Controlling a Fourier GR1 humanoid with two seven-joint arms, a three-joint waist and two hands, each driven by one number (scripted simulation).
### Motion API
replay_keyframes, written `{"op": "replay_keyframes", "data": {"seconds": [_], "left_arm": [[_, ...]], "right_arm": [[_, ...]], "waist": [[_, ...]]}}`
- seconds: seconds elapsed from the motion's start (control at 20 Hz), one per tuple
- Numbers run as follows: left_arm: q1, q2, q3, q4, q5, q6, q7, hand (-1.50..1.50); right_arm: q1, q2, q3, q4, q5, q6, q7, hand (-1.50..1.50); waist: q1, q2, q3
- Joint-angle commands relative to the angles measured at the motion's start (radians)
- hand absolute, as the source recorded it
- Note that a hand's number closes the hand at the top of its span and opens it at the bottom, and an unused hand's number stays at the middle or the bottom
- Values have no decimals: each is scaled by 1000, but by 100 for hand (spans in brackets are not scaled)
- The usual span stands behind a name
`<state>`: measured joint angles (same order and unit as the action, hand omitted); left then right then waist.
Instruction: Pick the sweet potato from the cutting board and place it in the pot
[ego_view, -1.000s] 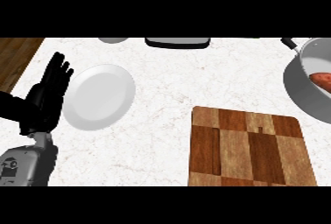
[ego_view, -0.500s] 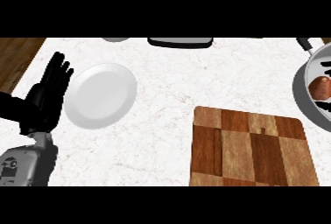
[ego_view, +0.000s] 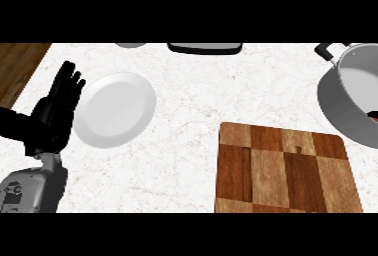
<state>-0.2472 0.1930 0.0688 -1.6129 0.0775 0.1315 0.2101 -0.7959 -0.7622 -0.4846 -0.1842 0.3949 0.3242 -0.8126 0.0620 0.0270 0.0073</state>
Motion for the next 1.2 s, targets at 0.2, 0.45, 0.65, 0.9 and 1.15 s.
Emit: {"op": "replay_keyframes", "data": {"seconds": [0.2, 0.45, 0.65, 0.9, 1.15], "left_arm": [[32, -1, 3, -14, 2, -9, -22, 0], [-3, 17, 28, 3, 18, -18, -14, 0], [10, 17, 20, -22, 27, -25, 12, 0], [-10, 2, 17, -10, 12, 0, 12, 0], [13, 6, 18, -14, 13, -8, 6, 0]], "right_arm": [[22, -157, -89, 65, -91, 229, 13, -150], [50, -201, -95, 50, -103, 292, 13, -150], [74, -228, -100, 46, -114, 331, 32, -150], [96, -242, -105, 26, -128, 352, 29, -150], [100, -266, -105, 9, -139, 378, 54, -150]], "waist": [[-4, 2, 2], [-9, 7, 4], [-3, 5, 6], [-16, 11, 10], [-6, 6, 7]]}}
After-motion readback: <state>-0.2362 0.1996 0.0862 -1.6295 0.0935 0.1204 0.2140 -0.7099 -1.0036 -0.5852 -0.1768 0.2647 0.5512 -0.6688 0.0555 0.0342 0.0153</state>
